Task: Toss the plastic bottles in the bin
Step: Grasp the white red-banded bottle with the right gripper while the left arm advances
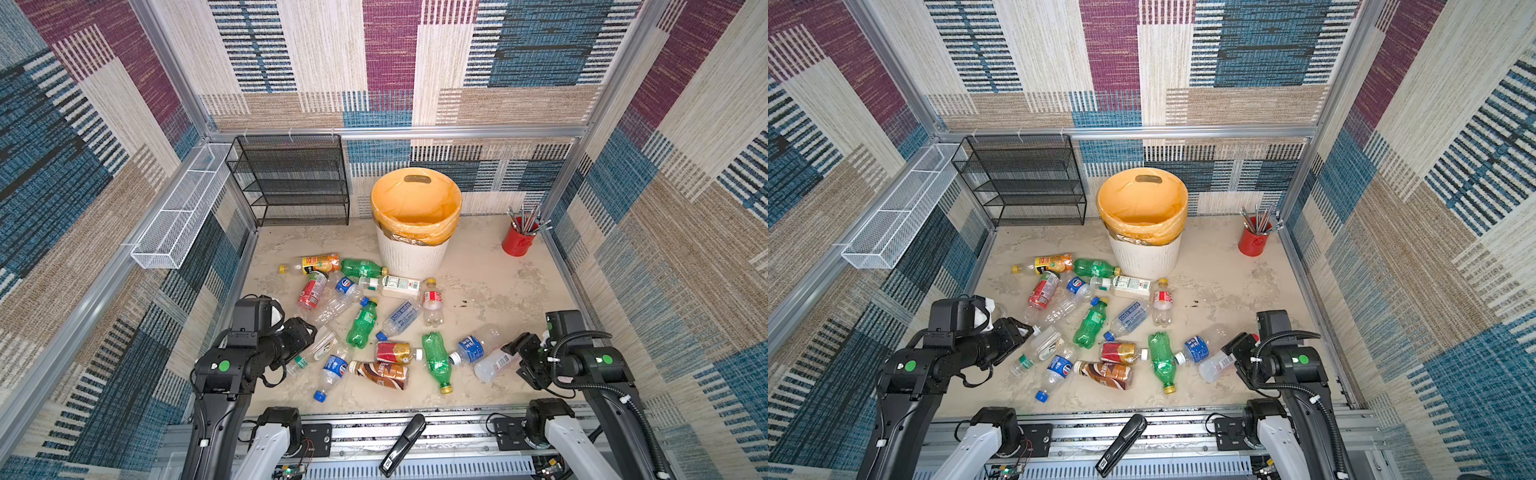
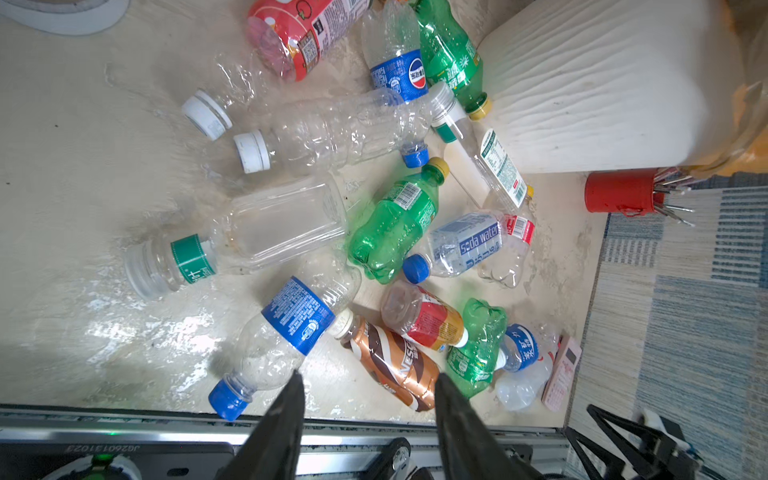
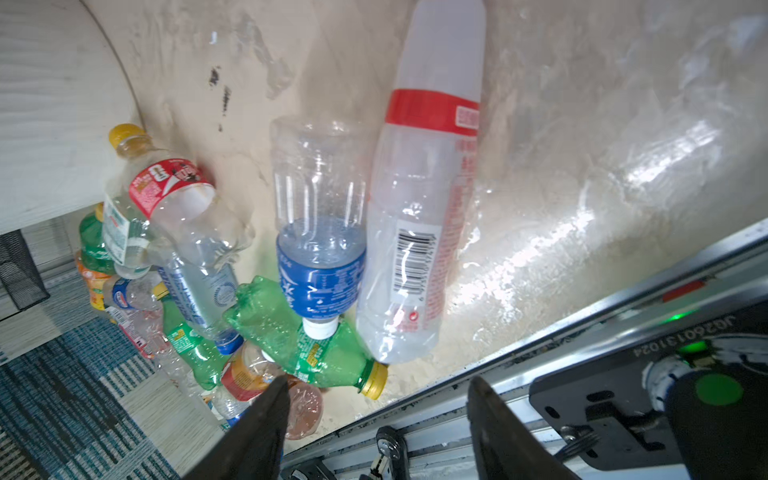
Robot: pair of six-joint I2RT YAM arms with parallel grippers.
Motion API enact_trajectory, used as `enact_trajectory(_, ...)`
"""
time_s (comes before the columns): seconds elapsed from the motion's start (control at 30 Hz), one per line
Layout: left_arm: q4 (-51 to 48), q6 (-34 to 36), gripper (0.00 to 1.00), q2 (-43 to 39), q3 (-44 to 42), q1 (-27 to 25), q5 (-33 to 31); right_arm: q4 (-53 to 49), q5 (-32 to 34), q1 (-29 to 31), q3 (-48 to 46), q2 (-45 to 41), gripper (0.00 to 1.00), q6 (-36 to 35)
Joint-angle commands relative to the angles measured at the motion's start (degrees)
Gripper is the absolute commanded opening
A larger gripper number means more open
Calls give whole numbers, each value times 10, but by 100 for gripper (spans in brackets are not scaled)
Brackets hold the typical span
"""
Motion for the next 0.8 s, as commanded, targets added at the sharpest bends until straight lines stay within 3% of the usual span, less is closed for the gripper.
enact_trajectory(0.0,3,-10,52,-5,-13,-4,23,14,7,1,-23,-2,70,14)
enact_trajectory(0.57,-4,-6,52,6,3,-14,13,218,15,1,-139,58,73,48)
enact_trajectory(0.77,0,-11,52,18,6,-14,11,255,19,1,-165,71,65,55)
